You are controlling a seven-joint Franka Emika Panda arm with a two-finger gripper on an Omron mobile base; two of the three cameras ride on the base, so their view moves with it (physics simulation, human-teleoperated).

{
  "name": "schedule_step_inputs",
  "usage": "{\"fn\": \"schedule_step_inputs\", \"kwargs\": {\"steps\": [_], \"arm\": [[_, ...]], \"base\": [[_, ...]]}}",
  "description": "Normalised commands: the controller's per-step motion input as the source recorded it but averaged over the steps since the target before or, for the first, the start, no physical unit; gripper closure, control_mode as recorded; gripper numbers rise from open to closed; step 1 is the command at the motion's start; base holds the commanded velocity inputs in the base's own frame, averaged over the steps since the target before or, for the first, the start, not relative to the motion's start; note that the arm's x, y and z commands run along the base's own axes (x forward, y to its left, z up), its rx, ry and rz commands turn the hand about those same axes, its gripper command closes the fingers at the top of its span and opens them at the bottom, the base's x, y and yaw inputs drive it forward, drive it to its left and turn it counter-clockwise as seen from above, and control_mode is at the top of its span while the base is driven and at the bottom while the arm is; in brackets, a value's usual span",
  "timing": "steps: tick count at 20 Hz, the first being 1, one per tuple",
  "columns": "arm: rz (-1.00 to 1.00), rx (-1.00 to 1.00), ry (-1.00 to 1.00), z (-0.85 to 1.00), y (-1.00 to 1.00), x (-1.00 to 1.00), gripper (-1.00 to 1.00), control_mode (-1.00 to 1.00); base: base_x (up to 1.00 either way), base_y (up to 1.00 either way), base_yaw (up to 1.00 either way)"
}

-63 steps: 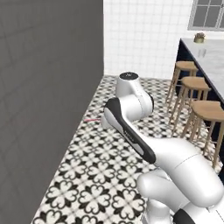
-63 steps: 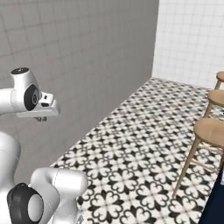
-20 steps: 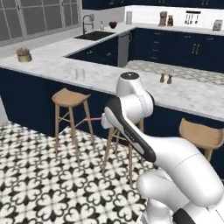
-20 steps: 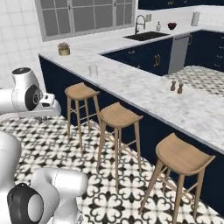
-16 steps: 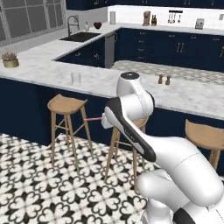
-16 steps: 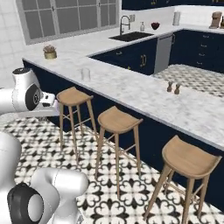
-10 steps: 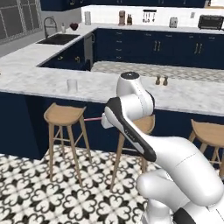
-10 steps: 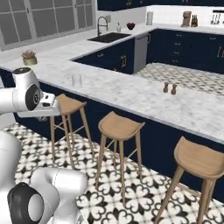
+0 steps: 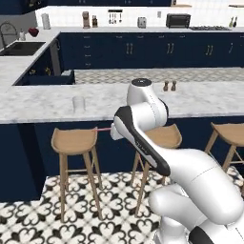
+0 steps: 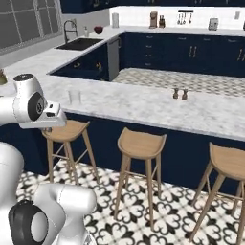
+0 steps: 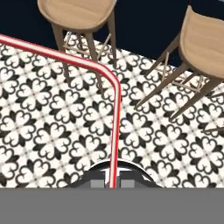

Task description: Take a straw from the drawer in front and place it inside the glass cup on the dining counter.

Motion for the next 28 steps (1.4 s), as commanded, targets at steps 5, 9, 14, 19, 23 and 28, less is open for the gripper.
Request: {"fn": "schedule_step_inputs", "kwargs": {"steps": [5, 9, 14, 19, 23, 28], "arm": [[0.0, 0.0, 0.0, 0.0, 0.0, 0.0, 1.0, 1.0], [0.0, 0.0, 0.0, 0.0, 0.0, 0.0, 1.0, 1.0], [0.0, 0.0, 0.0, 0.0, 0.0, 0.0, 1.0, 1.0], [0.0, 0.0, 0.0, 0.0, 0.0, 0.0, 1.0, 1.0], [0.0, 0.0, 0.0, 0.0, 0.0, 0.0, 1.0, 1.0], [0.0, 0.0, 0.0, 0.0, 0.0, 0.0, 1.0, 1.0]], "base": [[0.3, 0.89, -0.48], [0.38, 0.84, -0.48], [0.47, 0.76, -0.42], [0.74, 0.71, -0.24], [0.97, 0.41, -0.1], [0.7, 0.33, -0.03]]}}
